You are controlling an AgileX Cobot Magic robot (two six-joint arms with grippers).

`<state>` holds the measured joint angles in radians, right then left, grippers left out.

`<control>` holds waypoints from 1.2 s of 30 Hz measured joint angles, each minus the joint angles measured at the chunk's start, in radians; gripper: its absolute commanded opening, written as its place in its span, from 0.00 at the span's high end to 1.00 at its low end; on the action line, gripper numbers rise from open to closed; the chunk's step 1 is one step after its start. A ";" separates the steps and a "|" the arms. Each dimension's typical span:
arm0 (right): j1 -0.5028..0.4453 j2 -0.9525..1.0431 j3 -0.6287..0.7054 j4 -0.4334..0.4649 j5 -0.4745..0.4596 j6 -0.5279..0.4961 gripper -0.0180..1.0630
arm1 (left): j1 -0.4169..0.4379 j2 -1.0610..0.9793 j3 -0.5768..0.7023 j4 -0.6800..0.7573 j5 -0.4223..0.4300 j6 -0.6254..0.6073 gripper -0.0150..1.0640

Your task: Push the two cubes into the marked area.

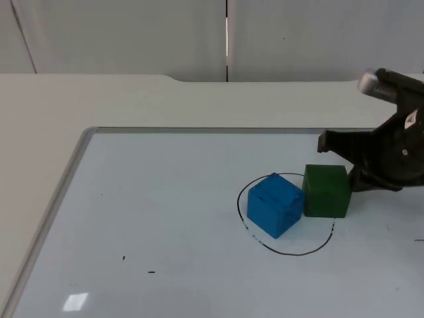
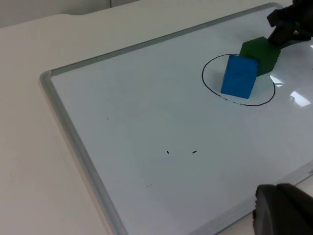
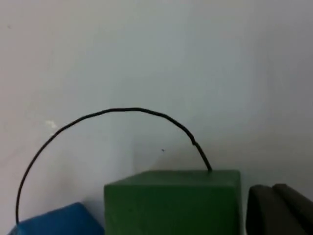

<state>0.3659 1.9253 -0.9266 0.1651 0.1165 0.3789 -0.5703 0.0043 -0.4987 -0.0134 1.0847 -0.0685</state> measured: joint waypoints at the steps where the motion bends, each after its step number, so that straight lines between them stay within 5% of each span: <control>1: 0.000 0.000 0.000 0.000 -0.008 -0.002 0.98 | 0.000 0.000 0.000 0.000 0.000 0.000 0.99; 23: 0.019 0.026 -0.006 0.000 -0.078 -0.003 0.98 | 0.000 0.000 0.000 0.000 0.000 0.000 0.99; 36: 0.038 0.029 -0.042 0.000 -0.038 -0.067 0.98 | 0.000 0.000 0.000 0.000 0.000 0.000 0.99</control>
<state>0.4038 1.9539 -0.9690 0.1655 0.0780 0.3120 -0.5703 0.0043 -0.4987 -0.0134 1.0847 -0.0685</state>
